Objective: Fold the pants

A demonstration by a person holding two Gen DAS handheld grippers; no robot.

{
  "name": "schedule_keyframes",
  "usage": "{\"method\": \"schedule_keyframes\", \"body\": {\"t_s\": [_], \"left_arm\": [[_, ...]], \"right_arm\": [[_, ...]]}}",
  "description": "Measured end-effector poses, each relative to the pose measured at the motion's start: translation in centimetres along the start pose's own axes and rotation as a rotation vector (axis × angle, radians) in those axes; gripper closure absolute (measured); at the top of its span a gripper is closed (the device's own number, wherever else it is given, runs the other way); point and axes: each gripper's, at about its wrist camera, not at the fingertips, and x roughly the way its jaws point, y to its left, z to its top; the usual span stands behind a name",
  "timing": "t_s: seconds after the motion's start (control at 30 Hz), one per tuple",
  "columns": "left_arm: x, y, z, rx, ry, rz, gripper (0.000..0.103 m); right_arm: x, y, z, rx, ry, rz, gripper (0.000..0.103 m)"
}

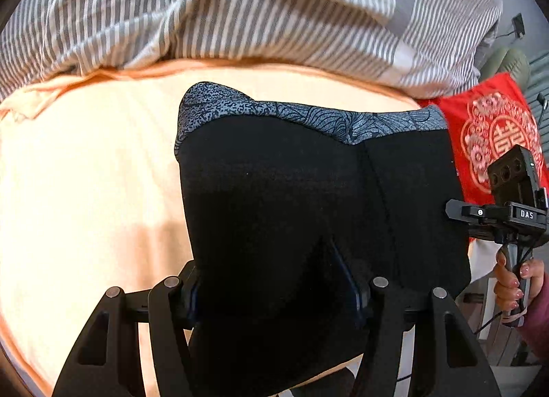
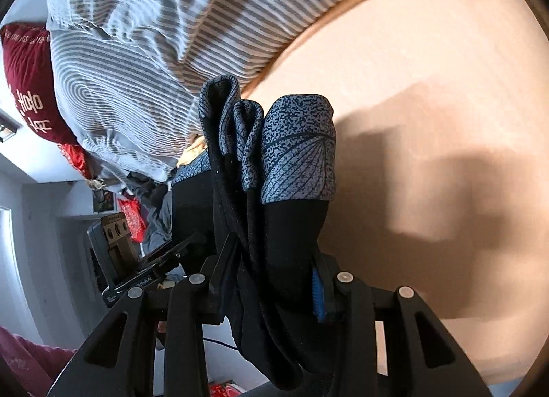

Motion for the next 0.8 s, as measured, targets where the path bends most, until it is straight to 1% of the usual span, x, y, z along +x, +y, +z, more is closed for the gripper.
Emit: {"method": "schedule_keyframes", "body": {"t_s": [0.1, 0.17, 0.2, 0.23, 0.27, 0.33, 0.4, 0.47, 0.5, 0.57, 0.63, 0.7, 0.8], "left_arm": [[1.6, -0.9, -1.7, 0.047, 0.027, 0.069, 0.040], [3.2, -1.2, -2.1, 0.050, 0.048, 0.108, 0.040], [3.9, -1.0, -2.4, 0.042, 0.052, 0.146, 0.039], [3.8, -0.8, -2.9, 0.036, 0.035, 0.156, 0.036], [3.8, -0.7, -2.9, 0.027, 0.021, 0.164, 0.032], [3.8, -0.7, -2.9, 0.004, 0.015, 0.178, 0.028], [3.5, -0.8, -2.8, 0.001, 0.011, 0.200, 0.028], [2.3, -1.1, -2.8, 0.014, 0.002, 0.243, 0.028], [1.7, -0.9, -3.0, 0.018, -0.006, 0.253, 0.028], [-0.1, -1.0, -2.8, 0.026, -0.037, 0.266, 0.028], [-1.3, -1.1, -2.8, 0.044, -0.065, 0.278, 0.028], [-2.0, -1.5, -2.3, 0.062, -0.090, 0.277, 0.028], [-1.4, -1.7, -0.9, 0.064, -0.107, 0.274, 0.028]], "right_arm": [[0.4, -1.2, -1.1, -0.010, -0.002, -0.030, 0.064], [1.1, -2.2, -1.3, -0.002, 0.004, -0.069, 0.061], [1.5, -2.9, -1.5, 0.009, 0.003, -0.094, 0.059], [1.5, -3.5, -1.5, 0.025, -0.007, -0.095, 0.058], [1.4, -4.0, -1.6, 0.047, -0.020, -0.088, 0.056], [1.0, -4.3, -1.8, 0.065, -0.041, -0.118, 0.047], [0.3, -4.3, -2.2, 0.080, -0.063, -0.169, 0.045], [-0.7, -4.4, -2.6, 0.103, -0.085, -0.216, 0.045], [-1.6, -4.1, -3.0, 0.113, -0.106, -0.240, 0.045], [-2.8, -3.4, -3.3, 0.106, -0.138, -0.269, 0.051], [-4.1, -1.6, -3.1, 0.065, -0.176, -0.281, 0.070], [-4.2, 0.2, -2.4, 0.016, -0.194, -0.283, 0.076], [-2.8, 2.9, -0.9, -0.073, -0.193, -0.299, 0.077]]}}
